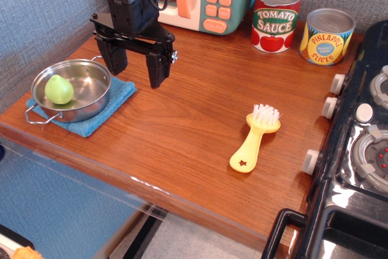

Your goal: Pick up the eggplant from pot put it on the table

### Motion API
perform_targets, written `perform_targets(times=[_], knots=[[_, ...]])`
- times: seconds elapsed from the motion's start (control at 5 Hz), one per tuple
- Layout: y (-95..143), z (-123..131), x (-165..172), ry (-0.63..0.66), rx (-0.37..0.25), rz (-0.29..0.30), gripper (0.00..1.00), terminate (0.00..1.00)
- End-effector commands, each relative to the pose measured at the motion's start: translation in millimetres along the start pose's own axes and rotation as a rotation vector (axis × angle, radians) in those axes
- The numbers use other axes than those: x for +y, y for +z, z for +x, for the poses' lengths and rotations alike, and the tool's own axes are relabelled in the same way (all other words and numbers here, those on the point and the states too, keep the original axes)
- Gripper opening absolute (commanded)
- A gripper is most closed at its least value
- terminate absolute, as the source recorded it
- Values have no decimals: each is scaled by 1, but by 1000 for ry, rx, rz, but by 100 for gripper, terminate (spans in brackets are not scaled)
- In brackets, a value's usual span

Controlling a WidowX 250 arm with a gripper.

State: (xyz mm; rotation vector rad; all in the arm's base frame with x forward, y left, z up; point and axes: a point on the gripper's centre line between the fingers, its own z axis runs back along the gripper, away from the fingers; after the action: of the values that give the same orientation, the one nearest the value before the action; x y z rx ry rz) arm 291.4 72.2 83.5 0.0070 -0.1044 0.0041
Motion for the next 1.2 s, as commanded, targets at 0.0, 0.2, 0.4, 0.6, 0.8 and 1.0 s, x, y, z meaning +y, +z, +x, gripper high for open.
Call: perform_targets(times=[0.0, 0.2, 0.4, 0.6, 0.8, 1.0], knots=[[0, 0, 0, 0, 0, 0, 100, 0], [-5, -14, 25, -41, -77, 52, 100, 0], [8, -27, 53, -66, -91, 106, 100, 0], [26, -41, 85, -32, -127, 119, 100, 0], [28, -52, 125, 83, -106, 152, 100, 0], [13, -53, 149, 184, -75, 131, 100, 0]])
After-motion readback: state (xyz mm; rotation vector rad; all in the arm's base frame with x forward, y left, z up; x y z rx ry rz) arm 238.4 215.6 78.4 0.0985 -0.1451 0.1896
